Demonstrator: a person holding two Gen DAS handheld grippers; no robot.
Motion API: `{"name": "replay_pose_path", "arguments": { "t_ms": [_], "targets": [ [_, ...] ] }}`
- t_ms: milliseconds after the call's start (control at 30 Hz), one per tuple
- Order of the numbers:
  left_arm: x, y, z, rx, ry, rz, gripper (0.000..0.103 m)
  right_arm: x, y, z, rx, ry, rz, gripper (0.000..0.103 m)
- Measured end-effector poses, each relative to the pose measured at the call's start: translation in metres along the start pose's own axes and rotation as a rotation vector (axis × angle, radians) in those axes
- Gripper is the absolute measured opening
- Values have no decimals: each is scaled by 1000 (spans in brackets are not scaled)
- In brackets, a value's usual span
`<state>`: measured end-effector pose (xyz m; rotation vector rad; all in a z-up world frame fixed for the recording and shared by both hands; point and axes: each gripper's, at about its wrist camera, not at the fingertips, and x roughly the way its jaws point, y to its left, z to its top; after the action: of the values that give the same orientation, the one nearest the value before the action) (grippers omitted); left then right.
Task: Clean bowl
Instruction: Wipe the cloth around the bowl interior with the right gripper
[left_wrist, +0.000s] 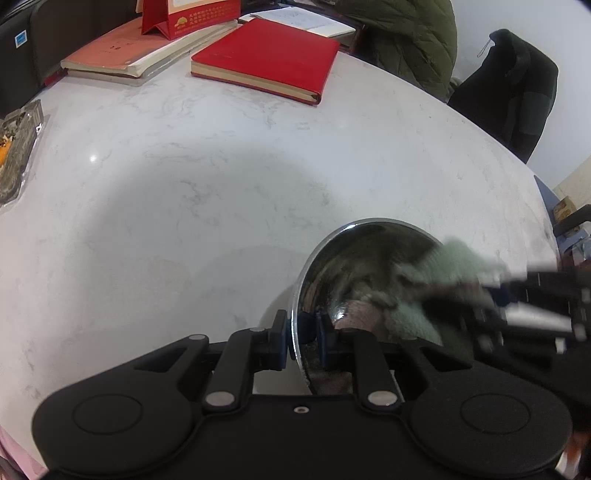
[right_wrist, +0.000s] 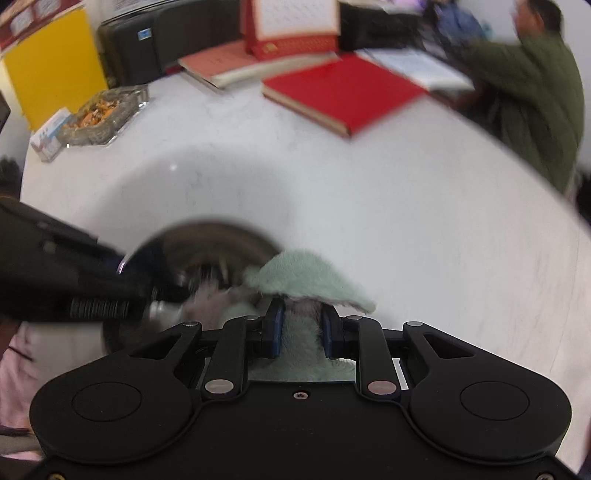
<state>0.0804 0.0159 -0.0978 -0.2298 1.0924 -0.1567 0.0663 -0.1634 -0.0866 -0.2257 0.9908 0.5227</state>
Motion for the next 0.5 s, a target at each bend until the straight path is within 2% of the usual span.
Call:
{"name": "replay_pose_path", "arguments": {
  "t_ms": [167,233,367,500],
  "targets": [
    [-15,-7,8,80,-83,-21,14,-7,-4,-9,70,-21,9,20],
    [-15,-10,11,105,-76,-16,14,-8,-6,-10,86,-30,14,20],
    [-11,-10,5,114,-47,-20,6,-6,-8,-7,49,-41,-2,20],
    [-17,-15,-11,161,-19,-39,11,-1,-9,7,-39,-61,6,20]
  ]
}}
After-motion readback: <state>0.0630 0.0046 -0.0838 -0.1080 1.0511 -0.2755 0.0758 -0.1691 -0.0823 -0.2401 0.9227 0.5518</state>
